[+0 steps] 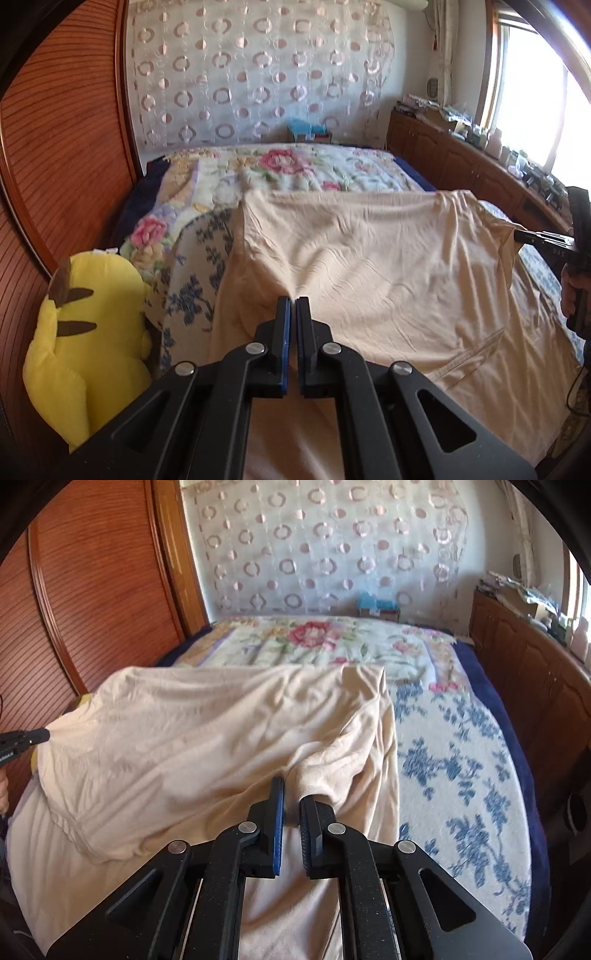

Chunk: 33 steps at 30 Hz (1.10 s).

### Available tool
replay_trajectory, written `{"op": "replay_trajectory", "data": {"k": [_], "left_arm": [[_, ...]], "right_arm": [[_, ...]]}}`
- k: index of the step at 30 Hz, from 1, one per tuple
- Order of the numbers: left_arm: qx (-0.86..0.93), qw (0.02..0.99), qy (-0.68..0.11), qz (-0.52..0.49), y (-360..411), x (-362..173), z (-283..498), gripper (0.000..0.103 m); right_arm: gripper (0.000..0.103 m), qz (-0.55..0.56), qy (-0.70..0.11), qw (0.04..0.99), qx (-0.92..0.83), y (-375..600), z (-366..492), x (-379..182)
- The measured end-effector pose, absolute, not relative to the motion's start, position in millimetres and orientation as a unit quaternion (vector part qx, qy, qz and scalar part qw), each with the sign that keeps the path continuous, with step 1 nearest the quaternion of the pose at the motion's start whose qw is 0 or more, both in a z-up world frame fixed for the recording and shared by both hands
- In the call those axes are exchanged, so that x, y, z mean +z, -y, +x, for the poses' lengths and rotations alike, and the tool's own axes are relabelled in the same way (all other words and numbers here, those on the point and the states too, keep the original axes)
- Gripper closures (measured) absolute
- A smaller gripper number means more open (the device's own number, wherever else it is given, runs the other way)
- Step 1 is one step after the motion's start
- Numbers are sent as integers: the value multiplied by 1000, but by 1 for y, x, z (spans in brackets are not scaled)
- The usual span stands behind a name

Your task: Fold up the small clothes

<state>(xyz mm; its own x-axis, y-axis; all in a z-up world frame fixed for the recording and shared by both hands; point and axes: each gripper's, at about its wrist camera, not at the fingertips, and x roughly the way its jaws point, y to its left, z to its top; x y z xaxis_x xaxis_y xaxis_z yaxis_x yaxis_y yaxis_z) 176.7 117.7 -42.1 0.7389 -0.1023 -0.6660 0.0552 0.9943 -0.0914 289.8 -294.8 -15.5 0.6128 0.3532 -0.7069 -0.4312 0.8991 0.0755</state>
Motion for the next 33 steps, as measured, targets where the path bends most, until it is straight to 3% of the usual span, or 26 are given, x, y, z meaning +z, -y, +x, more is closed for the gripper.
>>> {"op": "replay_trajectory", "data": {"k": [16, 33], "left_arm": [[-42, 947, -315, -47, -119, -6, 123, 103], [-23, 954, -292, -60, -135, 6, 6, 103]], "right_arm": [[99, -36, -318, 911, 259, 310, 231, 49], [99, -52, -295, 916, 265, 351, 95, 85]]}}
